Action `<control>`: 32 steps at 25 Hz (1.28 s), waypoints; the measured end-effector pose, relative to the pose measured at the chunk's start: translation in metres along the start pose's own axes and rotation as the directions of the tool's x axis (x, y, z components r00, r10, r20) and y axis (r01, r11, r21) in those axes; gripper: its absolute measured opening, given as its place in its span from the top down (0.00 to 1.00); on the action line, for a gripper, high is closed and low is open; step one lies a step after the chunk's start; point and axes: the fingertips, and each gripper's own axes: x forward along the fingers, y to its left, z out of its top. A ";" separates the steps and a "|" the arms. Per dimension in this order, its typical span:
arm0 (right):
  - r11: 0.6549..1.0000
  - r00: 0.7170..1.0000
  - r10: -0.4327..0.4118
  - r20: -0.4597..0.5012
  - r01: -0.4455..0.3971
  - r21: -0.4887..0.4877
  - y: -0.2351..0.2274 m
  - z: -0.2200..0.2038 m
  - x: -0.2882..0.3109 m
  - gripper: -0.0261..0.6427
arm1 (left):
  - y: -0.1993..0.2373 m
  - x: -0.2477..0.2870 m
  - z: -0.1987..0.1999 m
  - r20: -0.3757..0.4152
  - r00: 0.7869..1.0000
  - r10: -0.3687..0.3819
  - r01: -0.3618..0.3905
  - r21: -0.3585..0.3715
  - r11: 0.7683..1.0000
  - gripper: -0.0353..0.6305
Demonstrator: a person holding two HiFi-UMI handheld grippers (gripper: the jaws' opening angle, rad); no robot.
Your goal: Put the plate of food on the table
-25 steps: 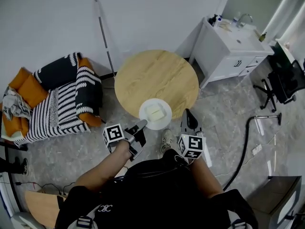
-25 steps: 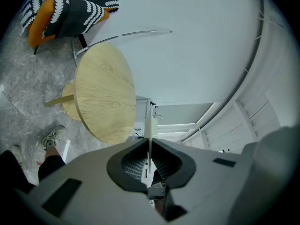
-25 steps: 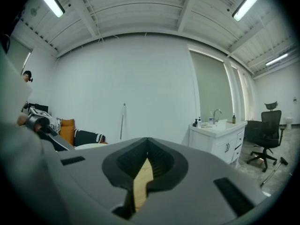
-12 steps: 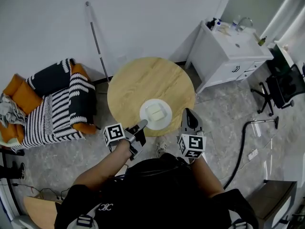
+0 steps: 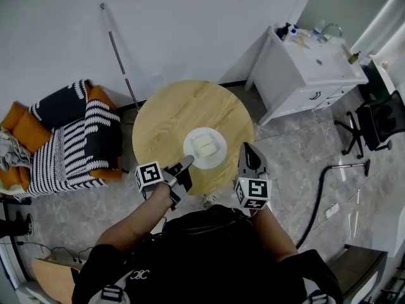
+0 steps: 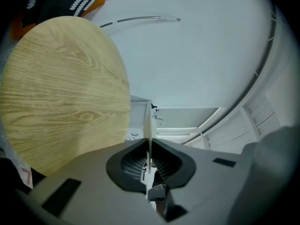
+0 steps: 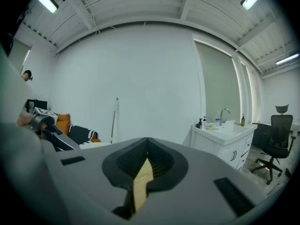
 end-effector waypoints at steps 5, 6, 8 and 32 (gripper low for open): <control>0.999 0.999 0.041 -0.005 -0.041 0.011 -0.017 0.001 0.032 0.95 | -0.004 0.024 0.018 0.041 0.999 0.007 -0.007 -0.001 1.000 0.91; 0.999 0.999 0.050 -0.006 -0.050 0.013 -0.019 0.002 0.038 0.95 | -0.005 0.028 0.022 0.049 0.999 0.008 -0.008 -0.003 1.000 0.91; 0.997 0.997 0.070 -0.010 -0.070 0.013 -0.024 0.001 0.048 0.95 | -0.005 0.037 0.027 0.064 0.998 0.009 -0.009 -0.007 1.000 0.91; 0.995 0.992 0.101 -0.082 -0.098 0.033 -0.017 -0.010 0.096 0.95 | -0.006 0.059 0.073 0.093 0.994 -0.056 0.061 -0.044 0.997 0.91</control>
